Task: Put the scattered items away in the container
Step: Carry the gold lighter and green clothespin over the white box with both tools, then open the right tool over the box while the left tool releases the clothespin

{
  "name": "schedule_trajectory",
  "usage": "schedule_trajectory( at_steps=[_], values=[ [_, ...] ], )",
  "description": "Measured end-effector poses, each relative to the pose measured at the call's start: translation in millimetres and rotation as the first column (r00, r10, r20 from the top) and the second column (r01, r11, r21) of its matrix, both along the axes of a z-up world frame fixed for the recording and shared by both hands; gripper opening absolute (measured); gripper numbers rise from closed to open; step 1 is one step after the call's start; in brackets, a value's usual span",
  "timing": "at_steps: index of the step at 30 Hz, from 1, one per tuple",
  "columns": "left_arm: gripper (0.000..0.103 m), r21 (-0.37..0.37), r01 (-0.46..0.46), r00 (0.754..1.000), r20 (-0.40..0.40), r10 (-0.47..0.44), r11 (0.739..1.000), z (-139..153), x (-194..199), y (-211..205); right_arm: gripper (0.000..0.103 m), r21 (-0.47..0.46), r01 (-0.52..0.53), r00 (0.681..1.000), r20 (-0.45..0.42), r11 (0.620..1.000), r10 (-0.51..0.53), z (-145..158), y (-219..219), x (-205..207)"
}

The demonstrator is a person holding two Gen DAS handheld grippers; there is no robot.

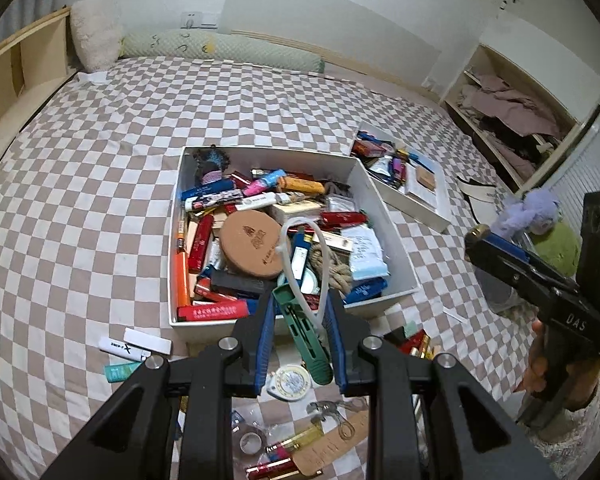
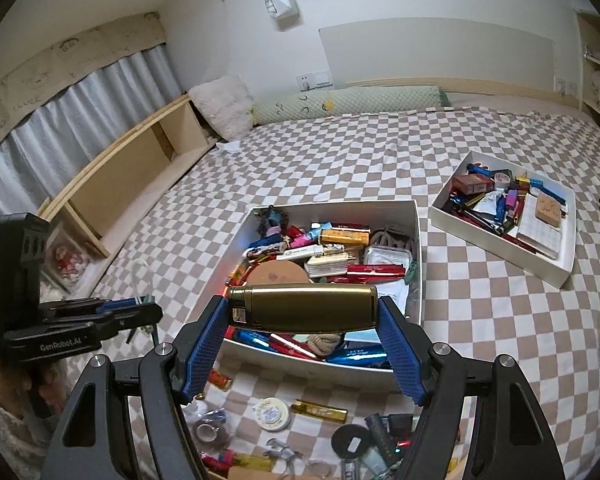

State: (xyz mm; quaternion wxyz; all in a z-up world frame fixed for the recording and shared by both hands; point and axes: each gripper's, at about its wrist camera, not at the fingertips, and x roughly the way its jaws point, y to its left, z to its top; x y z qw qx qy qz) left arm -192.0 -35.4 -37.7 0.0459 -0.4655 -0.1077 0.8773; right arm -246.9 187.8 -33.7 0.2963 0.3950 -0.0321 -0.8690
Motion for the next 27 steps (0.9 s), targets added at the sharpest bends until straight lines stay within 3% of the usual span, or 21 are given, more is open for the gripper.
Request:
schedule_trajectory(
  at_steps=[7, 11, 15, 27],
  values=[
    [0.025, 0.020, -0.011, 0.999, 0.035, 0.010, 1.000, -18.2, -20.8, -11.8, 0.075, -0.007, -0.021, 0.999, 0.038, 1.000, 0.021, -11.4, -9.8, -17.2],
    [0.025, -0.007, -0.001, 0.999, 0.040, 0.001, 1.000, -26.9, -31.2, -14.5, 0.075, -0.036, -0.045, 0.993, 0.109, 0.998, 0.049, -22.3, -14.0, -27.0],
    [0.025, 0.016, -0.012, 0.998, 0.055, 0.011, 1.000, -35.0, -43.3, -22.8, 0.075, -0.017, -0.045, 0.989, 0.140, 0.999, 0.047, -33.0, -17.4, -38.1],
    [0.025, -0.005, -0.019, 0.999, 0.034, 0.019, 1.000, -44.1, -78.1, -22.4, 0.075, -0.034, -0.026, 0.974, 0.224, 0.999, 0.033, -62.9, -13.6, -75.6]
  ],
)
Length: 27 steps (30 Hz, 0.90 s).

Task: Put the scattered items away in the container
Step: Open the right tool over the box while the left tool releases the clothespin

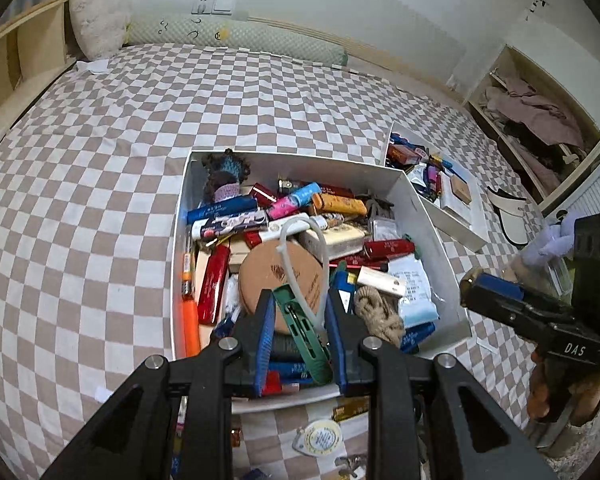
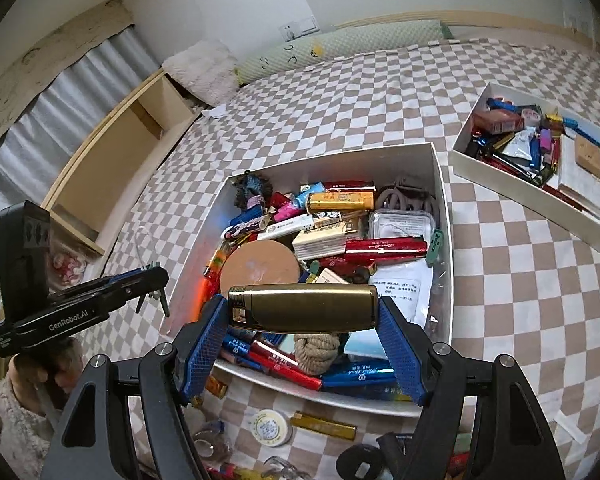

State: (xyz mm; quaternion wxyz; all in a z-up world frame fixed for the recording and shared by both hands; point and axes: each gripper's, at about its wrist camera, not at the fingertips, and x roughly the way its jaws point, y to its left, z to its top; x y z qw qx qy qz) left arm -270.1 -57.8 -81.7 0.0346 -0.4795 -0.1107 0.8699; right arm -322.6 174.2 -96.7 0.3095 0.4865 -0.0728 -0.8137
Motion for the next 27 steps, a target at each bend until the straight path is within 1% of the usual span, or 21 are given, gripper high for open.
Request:
schedule_trajectory(
  at_steps=[4, 10, 17, 21, 22, 23, 24, 25, 26, 27],
  values=[
    [0.025, -0.013, 0.013, 1.000, 0.016, -0.013, 1.000, -8.8, -8.9, 3.7, 0.075, -0.003, -0.005, 1.000, 0.019, 1.000, 0.005, -6.3, -1.7, -7.9],
    [0.025, -0.010, 0.039, 0.998, 0.056, -0.038, 0.999, -24.0, -19.1, 9.2, 0.075, 0.012, -0.016, 0.999, 0.050, 1.000, 0.015, -18.5, -7.7, -17.0],
    [0.025, 0.004, 0.052, 0.996, 0.072, -0.052, 0.999, -31.1, -26.4, 9.9, 0.075, 0.026, -0.022, 0.997, 0.076, 0.999, 0.020, -28.0, -13.7, -23.1],
    [0.026, 0.000, 0.051, 0.996, 0.077, -0.051, 0.999, -35.1, -28.7, 7.3, 0.075, 0.035, -0.027, 0.996, 0.084, 0.999, 0.024, -31.1, -17.5, -25.2],
    [0.031, -0.013, 0.050, 0.996, 0.075, -0.049, 0.999, -35.9, -28.9, 7.5, 0.075, 0.040, -0.031, 0.996, 0.084, 0.999, 0.027, -32.1, -19.2, -25.5],
    [0.056, -0.031, 0.042, 0.997, 0.073, -0.040, 0.999, -36.5, -29.0, 7.2, 0.075, 0.042, -0.031, 0.996, 0.081, 0.999, 0.028, -32.6, -20.4, -25.9],
    [0.072, -0.048, 0.028, 0.997, 0.070, -0.025, 0.998, -36.5, -28.7, 6.2, 0.077, 0.042, -0.025, 0.997, 0.075, 0.999, 0.022, -32.3, -20.6, -26.2],
    [0.085, -0.057, 0.014, 0.998, 0.060, -0.011, 0.998, -35.6, -27.8, 4.8, 0.090, 0.044, -0.012, 0.998, 0.066, 0.999, 0.009, -31.3, -19.9, -26.4],
    [0.085, -0.057, 0.009, 0.999, 0.052, -0.006, 0.998, -34.4, -27.2, 3.4, 0.103, 0.049, 0.007, 0.999, 0.052, 0.999, -0.010, -29.3, -18.5, -26.4],
    [0.085, -0.051, 0.008, 0.999, 0.052, -0.005, 0.999, -33.3, -27.1, 2.1, 0.103, 0.047, 0.019, 0.999, 0.037, 0.999, -0.021, -27.1, -16.7, -26.0]
  ],
)
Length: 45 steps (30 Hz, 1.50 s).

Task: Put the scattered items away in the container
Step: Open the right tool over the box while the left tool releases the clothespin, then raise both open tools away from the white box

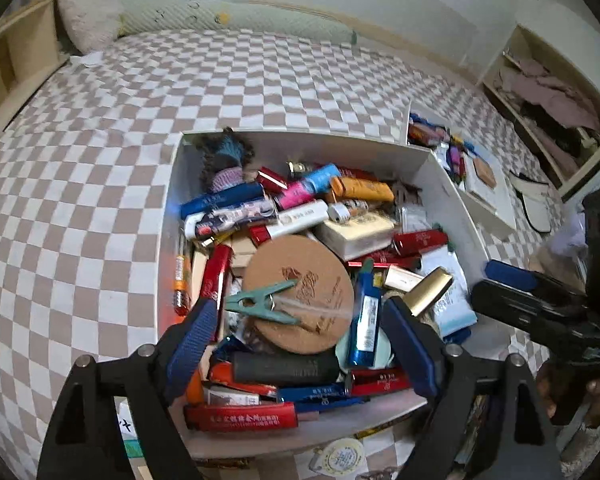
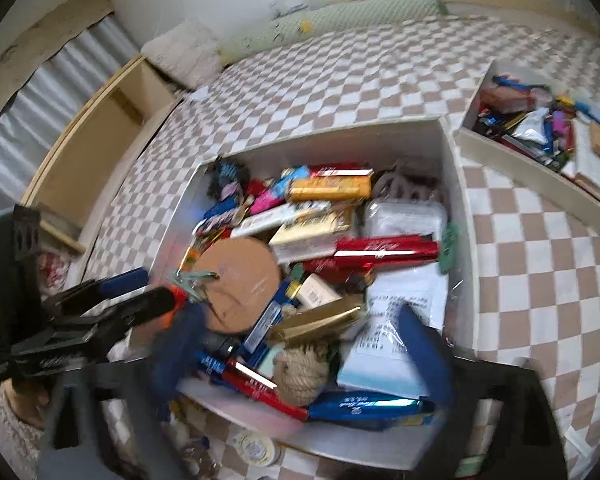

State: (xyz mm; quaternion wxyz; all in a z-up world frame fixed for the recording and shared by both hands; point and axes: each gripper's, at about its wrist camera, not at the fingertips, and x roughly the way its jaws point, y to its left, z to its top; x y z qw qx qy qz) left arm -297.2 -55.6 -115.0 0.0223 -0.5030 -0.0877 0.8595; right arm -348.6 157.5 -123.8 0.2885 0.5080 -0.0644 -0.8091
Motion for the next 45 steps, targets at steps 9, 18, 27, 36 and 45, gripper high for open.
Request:
schedule_trajectory(
  at_steps=[9, 18, 27, 36, 45],
  values=[
    [0.085, 0.020, -0.013, 1.000, 0.010, 0.012, 1.000, 5.5, 9.3, -3.6, 0.103, -0.026, 0.021, 1.000, 0.023, 0.999, -0.021, 5.7, 10.1, 4.3],
    [0.085, 0.012, -0.001, 1.000, 0.025, 0.001, 1.000, 14.6, 28.0, -0.1, 0.103, 0.015, -0.014, 1.000, 0.024, 1.000, 0.013, 6.3, 9.0, 21.1],
    [0.100, -0.014, 0.016, 0.999, 0.029, -0.016, 1.000, 20.2, 48.9, -0.4, 0.103, 0.059, -0.021, 0.999, 0.043, 0.998, 0.019, 6.0, 13.2, 36.0],
    [0.101, -0.041, 0.007, 1.000, 0.013, -0.006, 0.999, 31.3, 66.6, 1.4, 0.103, 0.101, 0.001, 1.000, -0.002, 0.995, -0.001, 14.0, 18.7, 52.4],
    [0.101, -0.050, 0.006, 1.000, -0.001, -0.006, 0.999, 41.1, 86.8, 0.3, 0.103, 0.147, 0.001, 0.999, -0.049, 0.989, 0.006, 23.7, 20.5, 71.8]
  ],
)
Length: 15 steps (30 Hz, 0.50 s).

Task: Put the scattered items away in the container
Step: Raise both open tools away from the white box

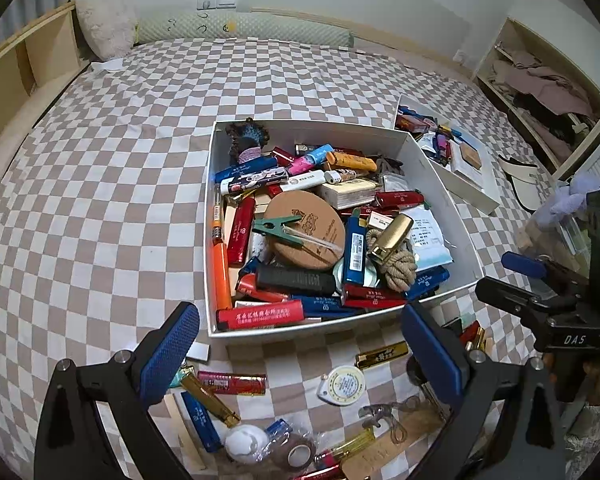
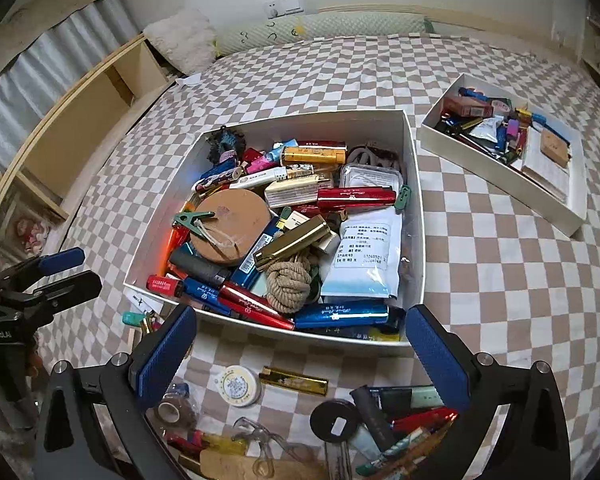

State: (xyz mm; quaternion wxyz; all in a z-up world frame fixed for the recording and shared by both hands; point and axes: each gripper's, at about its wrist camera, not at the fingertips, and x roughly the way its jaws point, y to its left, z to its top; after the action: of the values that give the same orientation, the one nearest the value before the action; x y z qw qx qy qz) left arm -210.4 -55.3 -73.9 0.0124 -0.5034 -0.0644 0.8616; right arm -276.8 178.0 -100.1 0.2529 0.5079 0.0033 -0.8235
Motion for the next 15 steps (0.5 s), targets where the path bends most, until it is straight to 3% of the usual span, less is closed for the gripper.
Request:
schedule_trajectory(
  at_steps=[9, 15],
  values=[
    [0.101, 0.010, -0.022, 1.000, -0.002, 0.022, 1.000, 9.7, 15.7, -0.6, 0.103, 0.017, -0.018, 0.999, -0.028, 1.000, 0.019, 12.6, -1.3, 21.5],
    [0.101, 0.007, -0.019, 1.000, -0.008, 0.019, 1.000, 14.4, 26.8, -1.0, 0.103, -0.032, 0.026, 0.999, 0.042, 0.999, -0.025, 12.6, 3.4, 32.6]
  ],
)
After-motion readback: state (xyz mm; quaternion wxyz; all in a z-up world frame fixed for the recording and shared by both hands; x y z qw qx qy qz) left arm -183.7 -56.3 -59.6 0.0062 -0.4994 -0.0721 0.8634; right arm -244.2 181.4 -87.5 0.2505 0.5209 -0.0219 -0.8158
